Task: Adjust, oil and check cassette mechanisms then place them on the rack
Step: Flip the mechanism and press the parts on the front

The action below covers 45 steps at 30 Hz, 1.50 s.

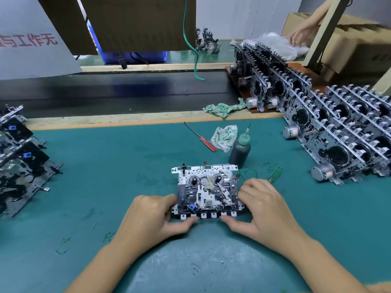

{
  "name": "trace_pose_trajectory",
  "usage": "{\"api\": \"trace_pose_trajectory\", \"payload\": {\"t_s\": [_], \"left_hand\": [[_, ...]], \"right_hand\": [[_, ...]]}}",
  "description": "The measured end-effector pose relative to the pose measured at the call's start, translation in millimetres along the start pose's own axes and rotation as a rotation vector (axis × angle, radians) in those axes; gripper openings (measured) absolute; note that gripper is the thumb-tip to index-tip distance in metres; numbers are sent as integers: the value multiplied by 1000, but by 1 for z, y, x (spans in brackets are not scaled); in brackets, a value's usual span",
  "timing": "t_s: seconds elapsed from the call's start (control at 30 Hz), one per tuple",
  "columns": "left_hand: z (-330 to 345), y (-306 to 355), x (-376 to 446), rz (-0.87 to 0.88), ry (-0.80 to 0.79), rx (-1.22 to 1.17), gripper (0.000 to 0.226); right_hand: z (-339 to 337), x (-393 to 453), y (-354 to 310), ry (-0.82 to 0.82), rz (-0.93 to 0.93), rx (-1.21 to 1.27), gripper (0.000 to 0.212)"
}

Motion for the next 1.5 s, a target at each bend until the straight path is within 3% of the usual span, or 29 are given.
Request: {"api": "trace_pose_trajectory", "payload": {"t_s": [0.13, 0.23, 0.33, 0.5, 0.73, 0.97, 1.33, 1.5], "left_hand": [[1, 1, 2, 60, 70, 74, 63], [-2, 1, 1, 75, 37, 71, 69], [-2, 2, -2, 76, -20, 24, 63], [4, 2, -1, 12, 44, 41, 52], [0, 4, -3, 46, 18, 76, 58], [5, 17, -2, -192, 100, 154, 64], [0, 11, -6, -68, -34, -39, 67], [0, 13, -4, -131, -5, -40, 68]], "right_hand": [[-1, -2, 2, -26, -23, 61, 52], [-1, -2, 1, -3, -21, 33, 50], [0, -1, 0, 26, -4, 3, 46], [1, -1, 2, -8, -3, 66, 50], [0, -3, 3, 34, -63, 41, 51], [-1, -1, 1, 30, -61, 81, 53], [-1, -3, -5, 82, 16, -43, 58], [-1, -3, -2, 41, -7, 11, 53]]}}
Point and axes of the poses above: each hand's wrist, its own x-axis towards the middle knuckle, its own z-axis out of the palm, y = z × x, the point moved 2 cm from there along x, towards the middle knuckle, and after that the axes turned 3 degrees about z, right-handed, at the moved point
